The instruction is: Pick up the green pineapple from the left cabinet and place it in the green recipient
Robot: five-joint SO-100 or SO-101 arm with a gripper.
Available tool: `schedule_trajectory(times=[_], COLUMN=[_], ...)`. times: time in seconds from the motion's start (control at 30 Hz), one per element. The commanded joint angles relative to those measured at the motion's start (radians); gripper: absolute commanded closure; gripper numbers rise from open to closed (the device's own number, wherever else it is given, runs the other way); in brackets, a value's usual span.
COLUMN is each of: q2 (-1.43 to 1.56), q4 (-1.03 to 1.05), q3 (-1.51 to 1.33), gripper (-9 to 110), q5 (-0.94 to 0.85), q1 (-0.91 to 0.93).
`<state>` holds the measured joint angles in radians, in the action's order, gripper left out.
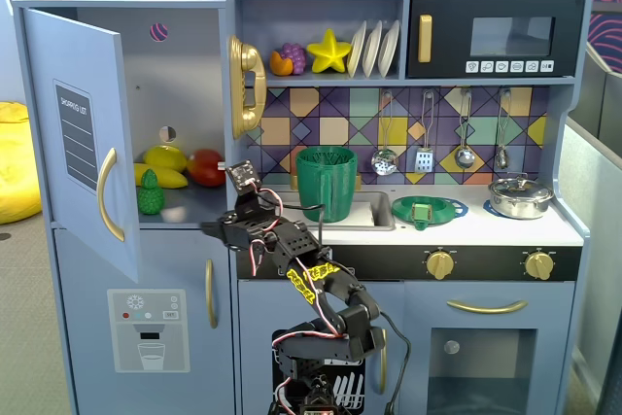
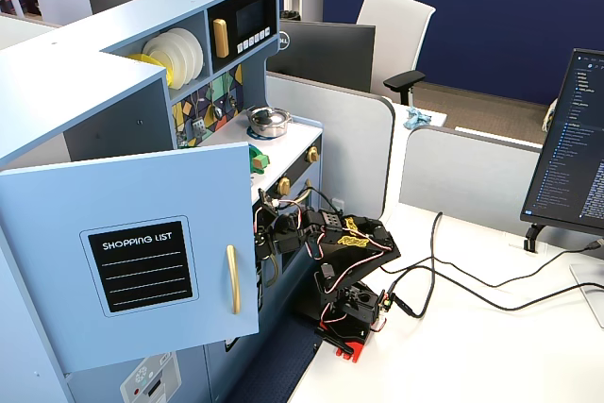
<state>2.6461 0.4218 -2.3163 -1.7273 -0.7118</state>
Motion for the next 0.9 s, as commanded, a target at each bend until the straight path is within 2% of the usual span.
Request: schedule_trajectory(times=[0.0,0.37,0.87], q2=[-0.051,-0.377,-0.663], q4=[-0.115,-0.594,-0.703], q3=[0.081,0.146,0.334], gripper=[70,65,68], q5=[0.063,0.13,0.023], q1=[-0.023,-0.005,-0.058])
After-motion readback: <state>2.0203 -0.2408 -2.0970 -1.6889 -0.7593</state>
